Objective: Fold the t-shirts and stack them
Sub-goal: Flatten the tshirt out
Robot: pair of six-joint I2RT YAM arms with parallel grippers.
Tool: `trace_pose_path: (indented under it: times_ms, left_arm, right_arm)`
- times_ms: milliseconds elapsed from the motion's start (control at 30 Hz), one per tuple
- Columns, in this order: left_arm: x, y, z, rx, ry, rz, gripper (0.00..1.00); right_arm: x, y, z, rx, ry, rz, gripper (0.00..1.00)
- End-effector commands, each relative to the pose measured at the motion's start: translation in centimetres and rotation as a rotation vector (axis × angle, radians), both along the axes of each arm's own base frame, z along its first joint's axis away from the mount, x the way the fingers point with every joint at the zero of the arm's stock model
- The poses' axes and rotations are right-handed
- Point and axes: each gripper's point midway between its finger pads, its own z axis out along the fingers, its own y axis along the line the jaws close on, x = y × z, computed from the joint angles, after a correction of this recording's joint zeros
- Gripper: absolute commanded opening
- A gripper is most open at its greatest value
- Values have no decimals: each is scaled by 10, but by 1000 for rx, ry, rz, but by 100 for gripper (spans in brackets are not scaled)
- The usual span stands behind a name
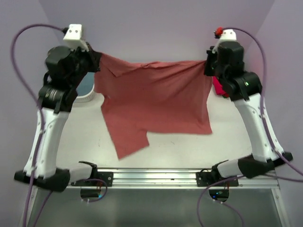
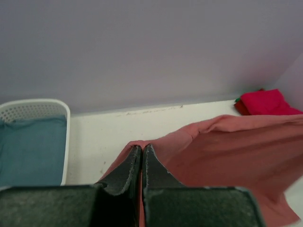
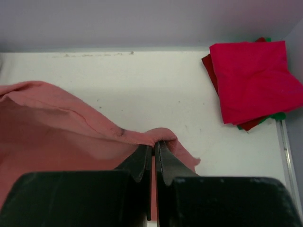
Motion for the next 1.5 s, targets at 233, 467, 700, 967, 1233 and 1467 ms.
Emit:
trace_pose_path:
  times_ms: [233,467,700,967,1233,1467]
  left_arm:
    - [-301,43,162,-131,-794,-122,0]
    - [-324,28,183,-137,-849,-171,0]
    - [-131,47,97,-97,-460,56,0]
    - [46,53,-130,56,87,217,0]
    - [131,56,-274,166,404,285,0]
    - [169,61,-300,178,402,312,0]
  right_arm:
    - [-244,-64,166,194,-752,208,0]
    - [-260,-86,177,182,-764,75,0]
    - [-134,-82,81,126,-305,-101,0]
    - [-29,-63,-128,72,179,-209,0]
    - [62,-55,-261,30,407,-272,0]
    - [120,-66,-274,50,364,-307,0]
